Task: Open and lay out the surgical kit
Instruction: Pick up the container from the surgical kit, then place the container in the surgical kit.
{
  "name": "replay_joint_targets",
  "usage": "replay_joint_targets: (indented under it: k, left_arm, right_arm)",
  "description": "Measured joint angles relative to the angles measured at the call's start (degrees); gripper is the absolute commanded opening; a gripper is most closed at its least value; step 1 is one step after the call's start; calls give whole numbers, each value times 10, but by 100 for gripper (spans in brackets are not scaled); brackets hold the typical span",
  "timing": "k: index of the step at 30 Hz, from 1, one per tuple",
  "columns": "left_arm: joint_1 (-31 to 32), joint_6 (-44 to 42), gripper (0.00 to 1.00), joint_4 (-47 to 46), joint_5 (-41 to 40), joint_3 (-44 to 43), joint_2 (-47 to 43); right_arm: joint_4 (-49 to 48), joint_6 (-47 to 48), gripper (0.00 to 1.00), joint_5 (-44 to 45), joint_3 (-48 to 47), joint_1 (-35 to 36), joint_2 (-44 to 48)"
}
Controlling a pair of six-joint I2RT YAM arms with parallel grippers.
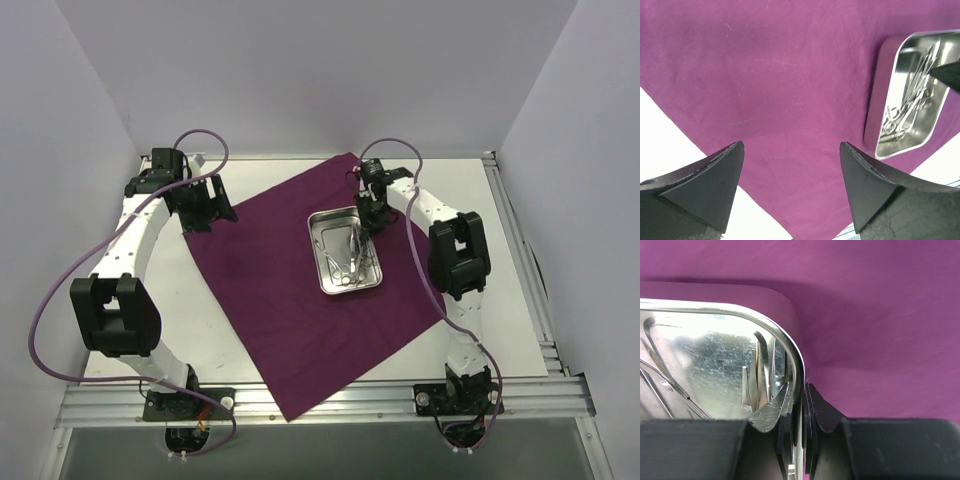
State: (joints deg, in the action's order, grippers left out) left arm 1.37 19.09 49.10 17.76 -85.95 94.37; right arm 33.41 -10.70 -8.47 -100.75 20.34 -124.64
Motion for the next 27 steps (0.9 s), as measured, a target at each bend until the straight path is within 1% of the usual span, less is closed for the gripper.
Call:
replay_joint_targets:
  k: [11,13,14,18,27]
  left_arm:
    - [0,3,86,11,0,0,0]
    - [0,3,86,13,0,0,0]
    - [0,3,86,14,0,0,0]
    - [0,3,86,20,1,0,0]
    - [0,5,85,25,1,9,-2]
  right_arm:
    - [41,44,0,-12,-8,99,21]
    - [43,45,2,-18,-8,118,32]
    - [43,44,0,-22,-8,127,38]
    - [43,37,0,-30,-5,166,55]
    - [47,31,0,-56,23,228,59]
